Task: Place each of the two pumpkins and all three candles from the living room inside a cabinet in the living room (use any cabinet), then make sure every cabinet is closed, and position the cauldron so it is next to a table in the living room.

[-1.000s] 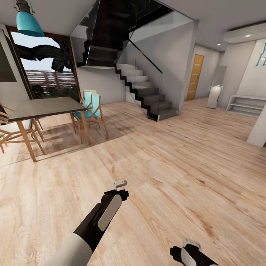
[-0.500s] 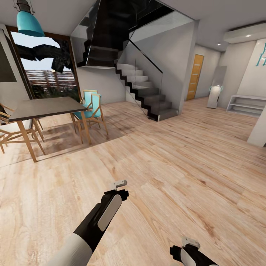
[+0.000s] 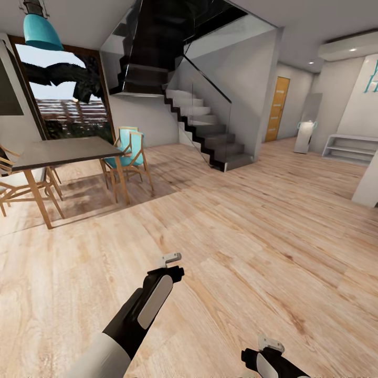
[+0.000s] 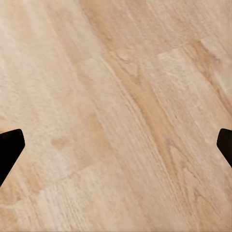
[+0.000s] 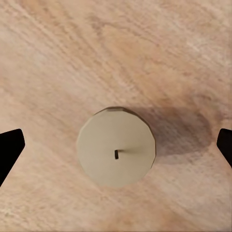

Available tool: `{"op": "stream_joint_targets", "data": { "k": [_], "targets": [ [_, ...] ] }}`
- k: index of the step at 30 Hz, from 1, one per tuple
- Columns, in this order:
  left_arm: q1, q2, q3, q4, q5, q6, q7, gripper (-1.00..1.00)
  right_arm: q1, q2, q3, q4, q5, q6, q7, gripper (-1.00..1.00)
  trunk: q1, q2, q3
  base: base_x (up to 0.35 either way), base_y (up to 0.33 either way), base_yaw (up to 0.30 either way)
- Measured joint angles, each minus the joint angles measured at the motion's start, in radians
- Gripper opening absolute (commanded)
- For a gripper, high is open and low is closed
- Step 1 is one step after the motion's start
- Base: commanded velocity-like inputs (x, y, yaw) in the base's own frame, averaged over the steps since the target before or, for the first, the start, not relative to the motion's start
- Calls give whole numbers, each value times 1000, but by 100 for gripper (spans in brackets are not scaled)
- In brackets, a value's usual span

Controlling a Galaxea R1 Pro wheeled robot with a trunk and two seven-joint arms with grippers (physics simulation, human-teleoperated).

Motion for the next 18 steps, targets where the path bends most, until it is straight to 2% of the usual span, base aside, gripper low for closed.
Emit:
{"op": "stream_joint_targets", "data": {
  "k": [6,10,13,18],
  "targets": [
    [5,0,1,-24,1,2,0,100,0,4,0,1,0,0,0,100,23,-42,-19,0,0,0],
    [11,0,0,-130,1,13,-1,100,0,4,0,1,1,-1,0,100,38,-70,-31,0,0,0],
    [21,0,0,-221,1,53,-1,100,0,5,0,1,1,-9,0,100,46,-83,-42,0,0,0],
    [36,0,-1,-281,1,93,-2,100,0,5,1,1,1,-22,1,100,48,-84,-61,0,0,0]
  ]
}}
